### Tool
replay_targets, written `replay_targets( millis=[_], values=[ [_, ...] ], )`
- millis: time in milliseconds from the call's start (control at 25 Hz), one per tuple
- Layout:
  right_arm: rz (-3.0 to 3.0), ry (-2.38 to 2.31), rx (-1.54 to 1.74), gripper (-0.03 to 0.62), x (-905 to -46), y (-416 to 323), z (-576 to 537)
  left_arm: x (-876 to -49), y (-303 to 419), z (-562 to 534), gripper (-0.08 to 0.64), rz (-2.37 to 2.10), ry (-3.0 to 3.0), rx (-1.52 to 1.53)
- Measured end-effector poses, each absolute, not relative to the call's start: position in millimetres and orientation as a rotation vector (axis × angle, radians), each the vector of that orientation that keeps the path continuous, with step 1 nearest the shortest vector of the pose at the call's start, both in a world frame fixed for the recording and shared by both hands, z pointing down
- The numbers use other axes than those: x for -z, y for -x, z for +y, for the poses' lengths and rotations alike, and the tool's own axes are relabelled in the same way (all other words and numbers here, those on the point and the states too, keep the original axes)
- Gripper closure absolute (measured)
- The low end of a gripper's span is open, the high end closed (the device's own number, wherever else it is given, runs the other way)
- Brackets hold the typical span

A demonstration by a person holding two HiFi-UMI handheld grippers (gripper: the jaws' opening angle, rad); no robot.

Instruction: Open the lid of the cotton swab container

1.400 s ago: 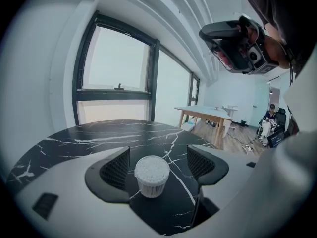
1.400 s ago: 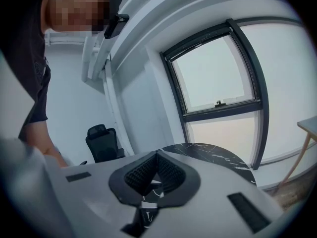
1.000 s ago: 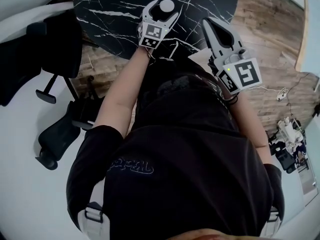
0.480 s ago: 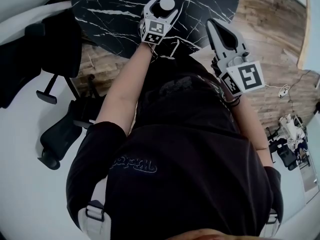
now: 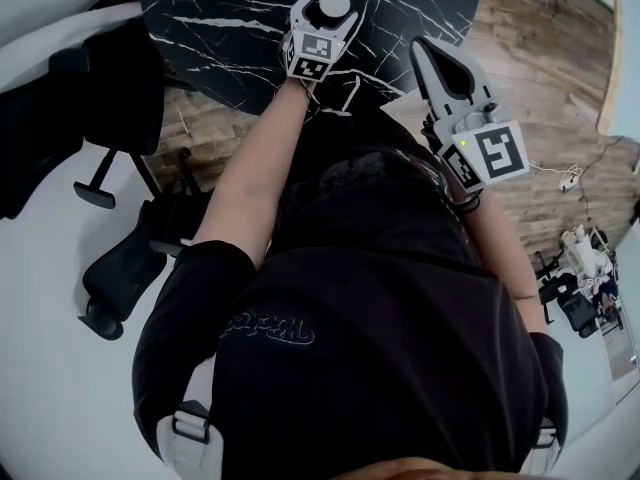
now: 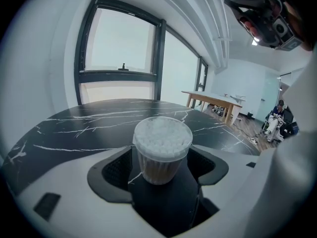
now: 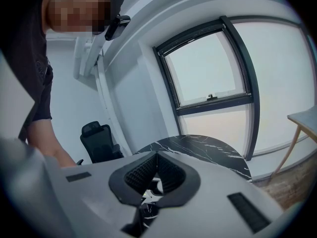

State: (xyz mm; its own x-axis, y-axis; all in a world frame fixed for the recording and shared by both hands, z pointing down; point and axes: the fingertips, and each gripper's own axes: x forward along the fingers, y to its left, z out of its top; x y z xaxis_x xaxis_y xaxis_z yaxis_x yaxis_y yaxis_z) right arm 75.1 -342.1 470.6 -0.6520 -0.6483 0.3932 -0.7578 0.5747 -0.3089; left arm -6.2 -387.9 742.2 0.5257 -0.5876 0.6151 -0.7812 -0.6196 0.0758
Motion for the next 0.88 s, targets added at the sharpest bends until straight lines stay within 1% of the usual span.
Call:
replay_targets(
  millis=[160, 400, 880],
  values=[
    [-2.562, -1.177, -0.672, 0.569, -472, -78, -341, -747, 7, -388, 0.226, -1.143, -2.423, -0.813],
    [-2.552, -1.183, -0.677, 0.569, -472, -80, -339, -745, 7, -390, 0.284, -1.150, -2.440, -0.830],
    [-2.581, -1.191, -0.651, 0.569, -462, -80, -339, -733, 7, -385, 0.291, -1.066, -2.485, -0.884]
  ],
)
